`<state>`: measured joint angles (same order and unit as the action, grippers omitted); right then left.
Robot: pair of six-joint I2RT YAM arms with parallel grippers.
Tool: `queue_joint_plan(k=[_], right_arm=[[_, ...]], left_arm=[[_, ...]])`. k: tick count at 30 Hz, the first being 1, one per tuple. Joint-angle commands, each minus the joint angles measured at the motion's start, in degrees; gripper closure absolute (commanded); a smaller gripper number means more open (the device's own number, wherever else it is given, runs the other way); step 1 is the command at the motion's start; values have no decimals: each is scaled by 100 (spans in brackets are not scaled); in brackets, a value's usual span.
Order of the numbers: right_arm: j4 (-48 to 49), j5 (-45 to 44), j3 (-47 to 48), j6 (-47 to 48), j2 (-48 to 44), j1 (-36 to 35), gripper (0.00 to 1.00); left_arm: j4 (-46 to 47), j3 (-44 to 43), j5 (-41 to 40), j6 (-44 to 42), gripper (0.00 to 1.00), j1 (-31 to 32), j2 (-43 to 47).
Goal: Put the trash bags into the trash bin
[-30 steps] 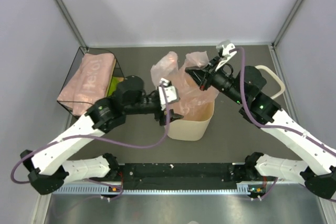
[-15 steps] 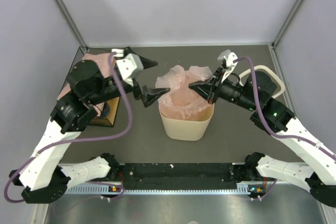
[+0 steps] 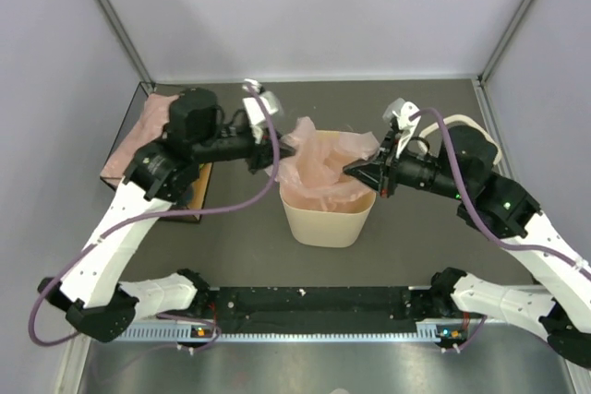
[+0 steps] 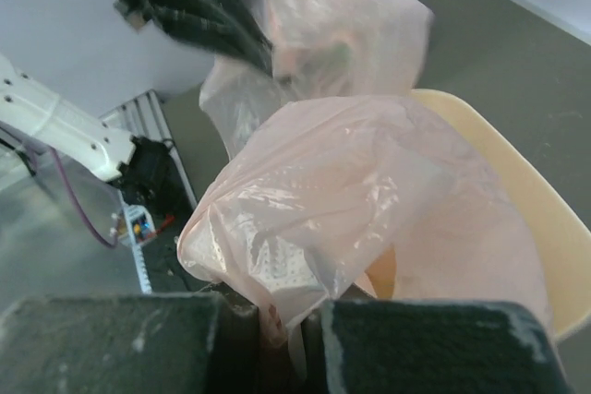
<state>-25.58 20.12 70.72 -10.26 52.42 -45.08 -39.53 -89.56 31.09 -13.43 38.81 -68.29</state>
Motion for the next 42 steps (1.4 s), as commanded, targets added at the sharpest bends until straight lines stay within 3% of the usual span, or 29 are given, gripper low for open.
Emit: queue_joint_plan(k=[1, 5, 15, 23, 27, 31, 34, 35, 38, 42], right_arm=[[-1114, -473, 355, 909, -583, 52, 100], [-1992, -737, 145, 1316, -1014, 52, 100], [-3619, -307, -329, 2449, -1121, 131, 100], [-3735, -218, -778, 2925, -805, 262, 100], [-3708, -158, -805, 2925, -321, 831, 100], [-3787, 720, -726, 2793, -22, 1799, 98], [-4103, 1343, -551, 3011, 66, 2064, 70], [-4165, 1415, -489, 3073, 14, 2065, 49], [-4306, 1539, -428, 3241, -205, 2065, 19], [-4411, 1346, -270, 3329, -609, 2065, 5]], left_arm=[[33, 543, 1294, 193, 83, -752, 1167], [-256, 1264, 1084, 271, 100, -752, 1696], [-837, 2679, 899, 51, 100, -761, 2320], [-645, 3462, 345, -230, 100, -769, 2241], [-389, 3709, -76, -125, 100, -769, 2049], [-344, 3753, -112, -37, 100, -769, 1934], [-599, 3587, 307, -264, 83, -804, 2012], [-652, 3534, 466, -335, 66, -822, 2082], [-802, 3323, 916, -590, 38, -840, 2504], [-951, 3147, 977, -441, 28, -848, 2873]])
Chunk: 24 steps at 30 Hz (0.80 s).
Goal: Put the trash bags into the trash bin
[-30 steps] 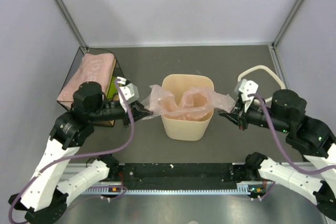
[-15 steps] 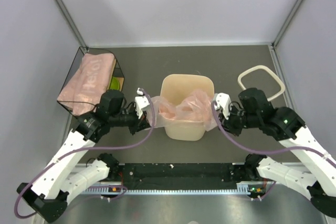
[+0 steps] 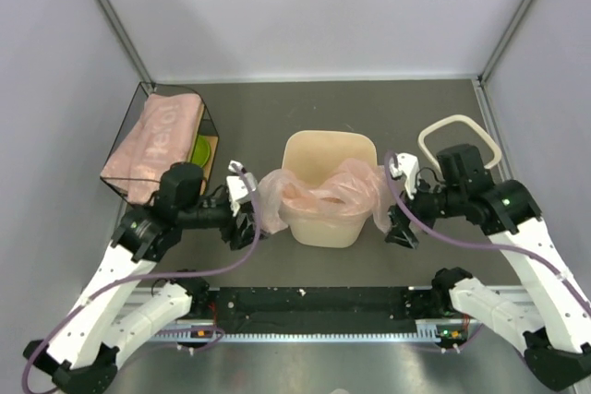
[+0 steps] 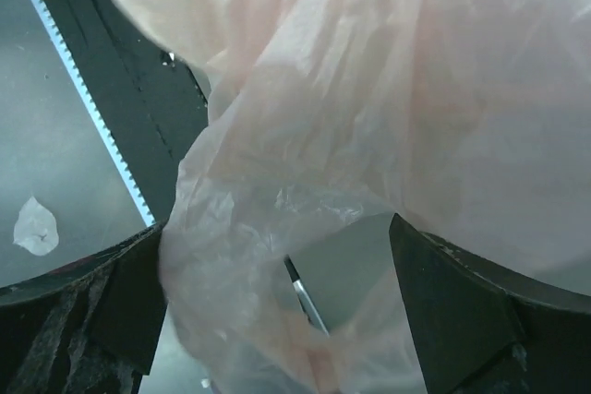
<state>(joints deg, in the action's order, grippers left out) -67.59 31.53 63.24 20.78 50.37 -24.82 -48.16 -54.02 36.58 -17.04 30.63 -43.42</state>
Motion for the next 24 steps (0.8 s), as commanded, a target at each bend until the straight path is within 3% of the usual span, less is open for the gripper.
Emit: queue_joint_plan(k=[1, 7, 10, 12, 19, 24], right_arm=[[-263, 196, 531, 225, -449, 38, 5], [-237, 179, 865, 129, -958, 38, 1], [-245, -803, 874, -90, -968, 39, 1], [-254, -1017, 1040, -135, -994, 38, 1], [150, -94, 1515, -179, -1030, 38, 3], [431, 625, 1586, -276, -818, 38, 8]], left_arm=[[-149, -495, 464, -72, 28, -40, 422], [-352, -934, 404, -239, 28, -93, 536], [-387, -1293, 0, -256, 29, -93, 457], [-99, -1453, -299, -178, 29, -93, 457], [97, -2321, -503, -1301, 27, -84, -254], [553, -2683, -125, -1224, 24, -5, -781]])
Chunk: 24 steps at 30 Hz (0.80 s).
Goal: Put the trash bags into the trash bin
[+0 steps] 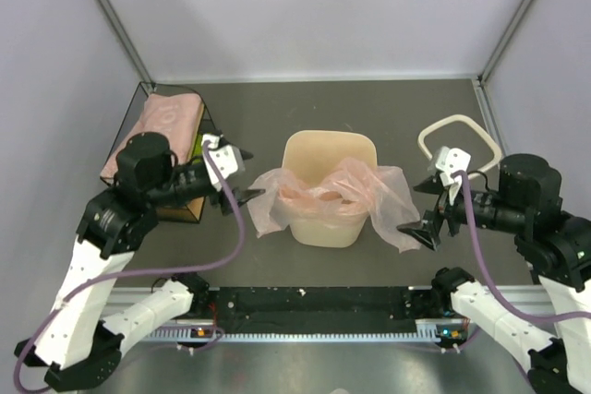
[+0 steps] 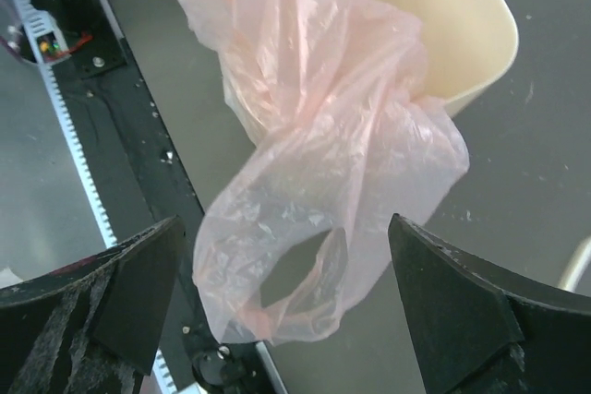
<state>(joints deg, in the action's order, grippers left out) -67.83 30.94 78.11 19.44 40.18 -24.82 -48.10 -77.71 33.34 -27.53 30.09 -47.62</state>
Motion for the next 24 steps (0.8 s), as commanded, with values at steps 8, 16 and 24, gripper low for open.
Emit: queue_joint_plan(k=[8, 16, 24], right_arm=[[368, -612, -23, 306, 604, -1777, 7], [473, -2916, -348, 630, 842, -3222, 7], [552, -3875, -499, 781, 1062, -3372, 44]], left_arm=[[696, -412, -117, -437, 18, 1075, -977], [583, -174, -794, -1078, 16, 1729, -969], [424, 27, -1251, -1404, 49, 1737, -1101]])
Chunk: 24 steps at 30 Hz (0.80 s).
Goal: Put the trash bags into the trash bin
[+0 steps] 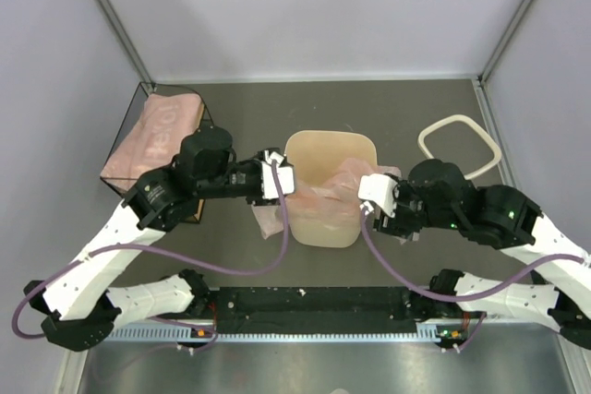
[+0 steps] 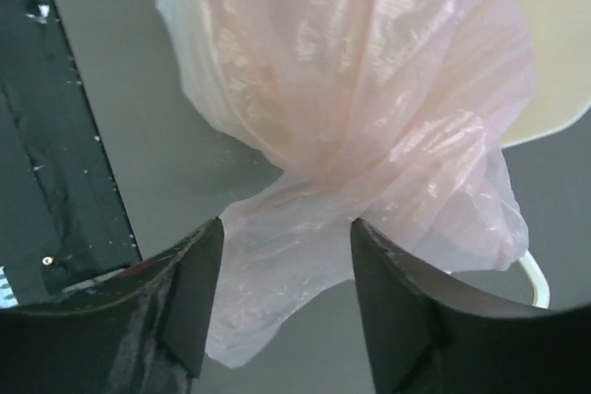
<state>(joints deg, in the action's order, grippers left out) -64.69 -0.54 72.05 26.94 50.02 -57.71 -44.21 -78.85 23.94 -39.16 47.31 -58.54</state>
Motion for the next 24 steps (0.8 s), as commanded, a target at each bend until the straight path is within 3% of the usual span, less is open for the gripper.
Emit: queue_joint_plan(k=[1, 3, 4, 6, 14, 19, 24], right_arm=[[263, -772, 186, 5, 96, -91, 56], [290, -903, 221, 22, 96, -82, 67], [307, -1000, 204, 22, 87, -91, 81], [360, -1185, 178, 66, 96, -91, 98], [729, -1423, 502, -171, 148, 207, 100], [975, -599, 1160, -356, 508, 1330, 100], [1002, 175, 1373, -479, 938, 2000, 100]], left_arm=[[35, 168, -338, -233, 53, 6, 9], [70, 212, -294, -180, 64, -46, 27], [79, 229, -294, -163, 68, -64, 45], [157, 238, -189, -66, 73, -213, 62], [456, 265, 304, 276, 100, -899, 1], [869, 344, 348, 540, 100, -1013, -104], [1352, 519, -55, 769, 100, -1189, -175]])
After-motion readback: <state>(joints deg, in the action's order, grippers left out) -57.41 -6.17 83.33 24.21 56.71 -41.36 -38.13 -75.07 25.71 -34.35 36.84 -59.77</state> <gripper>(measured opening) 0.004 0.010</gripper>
